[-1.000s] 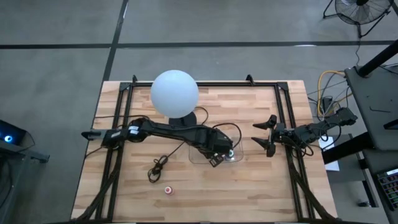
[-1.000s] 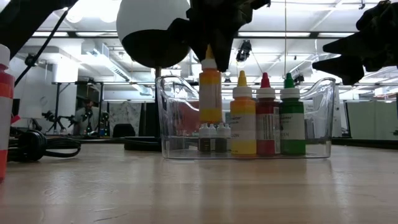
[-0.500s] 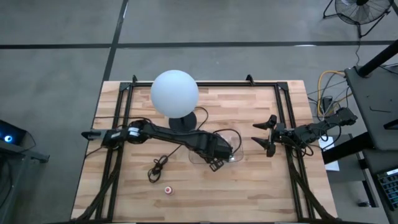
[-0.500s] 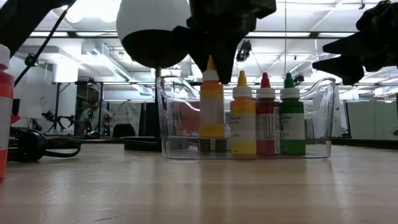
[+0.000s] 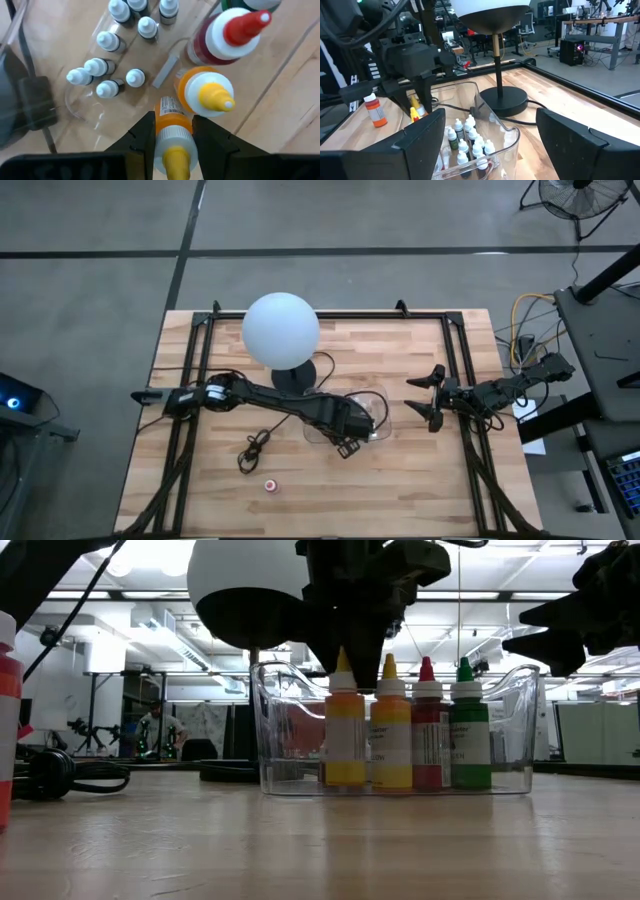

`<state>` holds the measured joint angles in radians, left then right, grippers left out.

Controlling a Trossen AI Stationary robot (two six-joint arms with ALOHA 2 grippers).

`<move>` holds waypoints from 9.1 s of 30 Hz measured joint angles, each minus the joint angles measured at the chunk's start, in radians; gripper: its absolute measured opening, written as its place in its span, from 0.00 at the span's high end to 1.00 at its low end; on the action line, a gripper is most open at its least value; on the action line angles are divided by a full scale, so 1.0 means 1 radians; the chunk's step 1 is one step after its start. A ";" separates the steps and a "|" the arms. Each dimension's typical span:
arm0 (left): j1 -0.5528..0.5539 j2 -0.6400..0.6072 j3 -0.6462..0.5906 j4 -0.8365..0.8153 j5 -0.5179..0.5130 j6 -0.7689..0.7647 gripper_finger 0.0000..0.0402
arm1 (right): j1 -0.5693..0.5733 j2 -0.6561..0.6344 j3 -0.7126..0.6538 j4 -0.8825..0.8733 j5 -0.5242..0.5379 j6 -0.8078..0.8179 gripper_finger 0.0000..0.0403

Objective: Pick & Place food coloring
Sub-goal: Put the large yellow food coloring bottle into the transparent bin, then put the large orange food coloring bottle into the transparent bin

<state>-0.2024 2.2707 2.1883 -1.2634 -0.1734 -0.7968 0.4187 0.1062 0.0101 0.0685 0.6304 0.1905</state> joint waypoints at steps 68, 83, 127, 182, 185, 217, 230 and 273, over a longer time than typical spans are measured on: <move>-0.308 -0.346 -0.028 -0.308 0.015 0.228 0.17 | 0.000 0.000 0.000 0.000 0.000 0.000 0.23; -0.419 -0.545 -0.443 -0.139 -0.007 0.219 0.17 | 0.000 0.000 0.000 0.000 0.000 0.000 0.26; -0.476 -0.541 -0.854 0.360 0.037 0.183 0.17 | -0.001 0.000 0.000 0.000 0.000 0.000 0.23; -0.476 -0.541 -0.651 0.201 0.030 0.156 0.75 | -0.001 0.000 0.000 0.000 0.000 0.000 0.25; -0.473 -0.541 -0.587 0.157 0.030 0.150 0.75 | -0.001 0.000 0.000 0.000 0.000 0.000 0.25; -0.310 -0.524 -0.191 -0.099 0.052 0.096 0.76 | 0.000 0.000 0.000 0.000 0.000 0.000 0.26; -0.133 -0.397 -0.027 -0.141 0.068 0.175 0.76 | -0.001 0.000 0.000 0.000 0.000 0.000 0.23; -0.010 -0.325 -0.375 0.100 0.053 0.133 0.76 | 0.000 0.001 0.000 0.000 0.000 0.000 0.23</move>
<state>-0.2119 1.9461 1.8137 -1.1629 -0.1207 -0.6640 0.4187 0.1070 0.0098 0.0684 0.6308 0.1905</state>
